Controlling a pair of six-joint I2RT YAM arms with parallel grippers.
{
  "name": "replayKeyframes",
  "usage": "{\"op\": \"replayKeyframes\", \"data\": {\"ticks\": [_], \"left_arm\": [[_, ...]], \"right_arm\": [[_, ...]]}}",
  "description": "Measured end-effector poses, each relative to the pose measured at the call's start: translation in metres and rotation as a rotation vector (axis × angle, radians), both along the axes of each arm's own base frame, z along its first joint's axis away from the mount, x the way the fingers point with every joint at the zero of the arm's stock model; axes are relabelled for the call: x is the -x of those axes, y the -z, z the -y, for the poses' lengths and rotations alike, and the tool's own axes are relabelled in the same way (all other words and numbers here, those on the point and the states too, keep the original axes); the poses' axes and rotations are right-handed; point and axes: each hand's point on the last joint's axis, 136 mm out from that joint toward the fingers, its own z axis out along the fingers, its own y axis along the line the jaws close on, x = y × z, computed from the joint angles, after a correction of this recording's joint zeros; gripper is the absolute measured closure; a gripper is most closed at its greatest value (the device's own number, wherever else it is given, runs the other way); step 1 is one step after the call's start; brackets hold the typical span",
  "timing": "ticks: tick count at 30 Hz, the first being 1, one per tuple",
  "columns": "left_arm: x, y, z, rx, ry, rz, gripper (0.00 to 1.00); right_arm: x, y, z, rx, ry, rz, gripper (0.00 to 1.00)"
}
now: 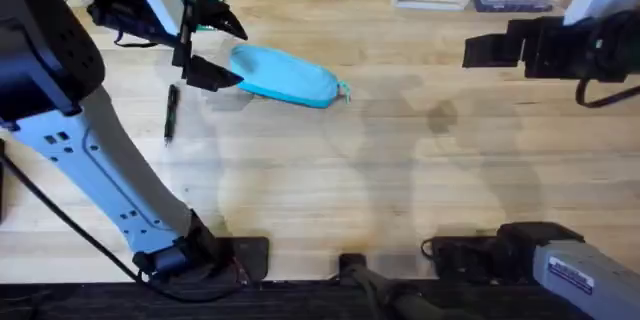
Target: Unzip the bag, pick up the pens from the table one at a time and place them inside, then zip the bag closed.
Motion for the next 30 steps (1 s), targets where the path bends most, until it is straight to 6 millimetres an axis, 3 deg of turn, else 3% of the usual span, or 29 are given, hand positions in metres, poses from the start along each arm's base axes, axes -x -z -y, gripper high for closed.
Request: {"op": "replayKeyframes", "data": {"ticks": [9,10,15,16,30], "left_arm": [[-0.0001,-0.0001,0.0000,0.000,0.000,0.000,0.017],[-0.0001,-0.0001,0.0000,0.000,0.000,0.001,0.078],[-0.0004,0.0000,-0.0001,-0.001,0.000,0.002,0.845],[-0.0004,0.0002,-0.0003,-0.002,0.000,0.003,0.928],[-0.0005,0.0004,-0.0004,-0.003,0.001,0.003,0.957]], "right_arm": [[-0.0001,0.0000,0.0000,0.000,0.000,0.000,0.004],[0.0000,0.0000,0.0000,0.000,0.000,0.000,0.004],[0.0000,0.0000,0.0000,0.000,0.000,0.000,0.004],[0.0000,0.0000,0.0000,0.000,0.000,0.000,0.004],[-0.0001,-0.0001,0.0000,0.000,0.000,0.000,0.004]]}}
